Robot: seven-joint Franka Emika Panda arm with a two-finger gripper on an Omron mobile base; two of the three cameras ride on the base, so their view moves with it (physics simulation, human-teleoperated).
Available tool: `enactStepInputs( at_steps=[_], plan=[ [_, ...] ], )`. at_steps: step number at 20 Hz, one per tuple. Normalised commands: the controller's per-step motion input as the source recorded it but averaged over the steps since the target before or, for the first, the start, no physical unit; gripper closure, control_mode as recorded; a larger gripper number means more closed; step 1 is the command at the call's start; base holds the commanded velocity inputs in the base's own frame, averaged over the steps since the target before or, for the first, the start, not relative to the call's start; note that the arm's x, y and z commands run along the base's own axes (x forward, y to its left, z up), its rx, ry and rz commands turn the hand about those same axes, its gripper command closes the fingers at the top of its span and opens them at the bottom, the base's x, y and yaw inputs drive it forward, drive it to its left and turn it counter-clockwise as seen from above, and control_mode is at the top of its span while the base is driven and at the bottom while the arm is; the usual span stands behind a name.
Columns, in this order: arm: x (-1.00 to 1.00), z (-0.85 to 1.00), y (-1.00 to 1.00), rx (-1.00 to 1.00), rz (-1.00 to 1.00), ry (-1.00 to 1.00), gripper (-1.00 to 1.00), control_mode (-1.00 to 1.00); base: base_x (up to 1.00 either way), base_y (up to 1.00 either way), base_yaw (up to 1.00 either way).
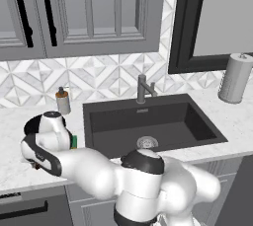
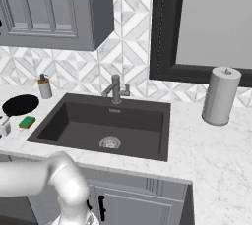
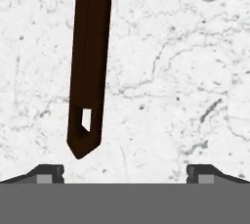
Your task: Pick the pan and sponge and place them into the sink. Then turn on the water.
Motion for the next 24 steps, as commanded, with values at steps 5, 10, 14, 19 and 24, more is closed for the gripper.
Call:
enactStepInputs(
  at_steps=[5, 10, 14, 19, 24],
  plan=[
    [0.13, 0.0, 0.27, -0.13, -0.01, 0.0, -1.0, -1.0, 0.0, 0.0, 0.0],
    [0.31, 0.0, 0.12, -0.08, -0.01, 0.0, -1.0, -1.0, 0.0, 0.0, 0.0],
    [0.4, 0.0, 0.01, -0.02, 0.0, 0.01, -1.0, -1.0, 0.0, 0.0, 0.0],
    [0.28, -0.18, 0.0, 0.0, 0.0, 0.04, -1.0, -1.0, 0.0, 0.0, 0.0],
    [0.08, -0.28, 0.08, -0.01, 0.0, 0.03, -1.0, -1.0, 0.0, 0.0, 0.0]
  ],
)
